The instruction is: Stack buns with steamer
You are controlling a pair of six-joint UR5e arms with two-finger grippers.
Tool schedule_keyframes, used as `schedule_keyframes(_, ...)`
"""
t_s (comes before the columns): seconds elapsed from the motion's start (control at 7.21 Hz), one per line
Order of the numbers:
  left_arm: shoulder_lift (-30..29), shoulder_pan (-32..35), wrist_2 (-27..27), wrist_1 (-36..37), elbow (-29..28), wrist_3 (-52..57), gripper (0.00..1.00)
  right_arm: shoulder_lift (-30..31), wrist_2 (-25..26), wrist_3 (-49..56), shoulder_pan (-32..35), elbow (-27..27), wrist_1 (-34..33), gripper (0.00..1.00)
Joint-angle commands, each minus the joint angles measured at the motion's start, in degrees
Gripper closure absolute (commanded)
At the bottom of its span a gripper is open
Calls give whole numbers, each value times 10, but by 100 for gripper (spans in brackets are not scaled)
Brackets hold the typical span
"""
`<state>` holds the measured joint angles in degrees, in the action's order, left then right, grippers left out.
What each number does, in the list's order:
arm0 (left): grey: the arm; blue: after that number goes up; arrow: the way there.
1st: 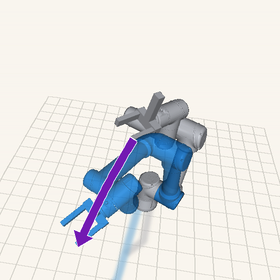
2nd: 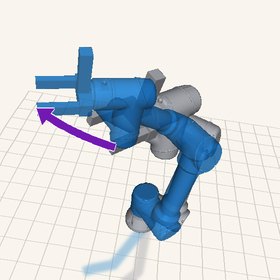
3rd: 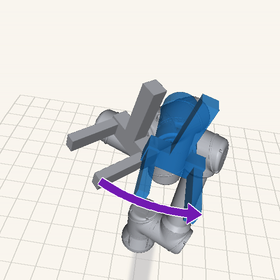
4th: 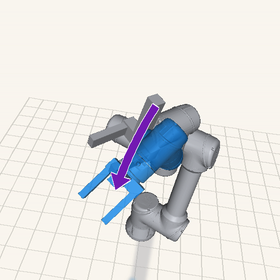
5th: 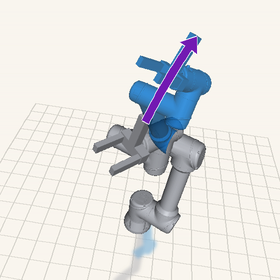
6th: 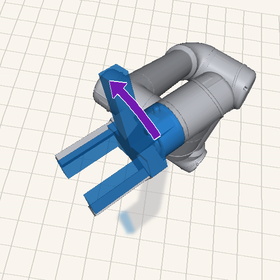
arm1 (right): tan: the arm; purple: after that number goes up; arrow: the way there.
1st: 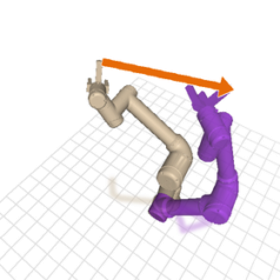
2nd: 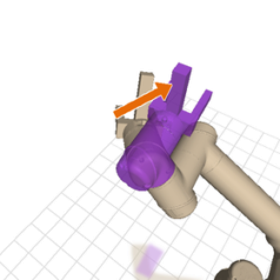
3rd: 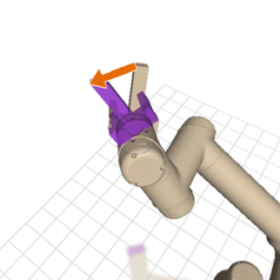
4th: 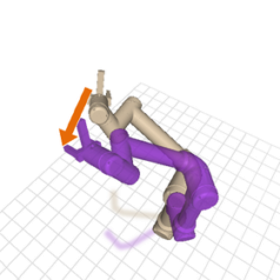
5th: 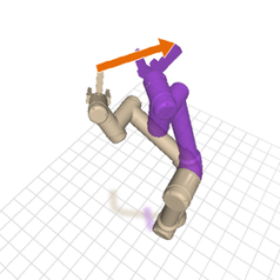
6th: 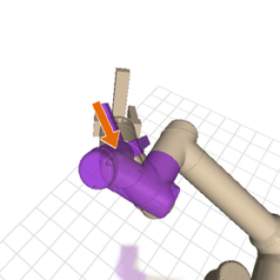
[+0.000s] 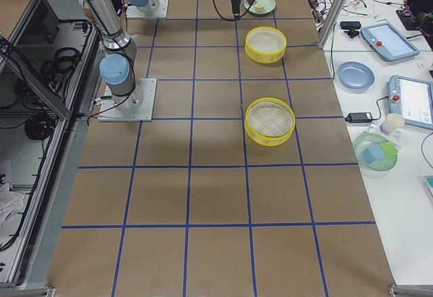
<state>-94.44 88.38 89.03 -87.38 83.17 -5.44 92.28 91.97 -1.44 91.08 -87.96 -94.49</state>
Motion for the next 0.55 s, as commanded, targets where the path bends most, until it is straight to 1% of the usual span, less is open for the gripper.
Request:
schedule_keyframes(0.0, 1, 0, -1, -2, 0, 0, 0, -2, 0, 27, 0, -1, -1, 0)
schedule_keyframes(0.14, 1, -2, -3, -2, 0, 0, 0, -3, -1, 30, -3, -1, -4, 0)
schedule_keyframes(0.28, 0, -7, -4, -2, 1, 1, 0, -12, 8, 37, -5, -2, -11, 0)
schedule_keyframes(0.42, -1, -9, -3, 2, 1, 8, 0, -19, 8, 41, -27, -1, -26, 0)
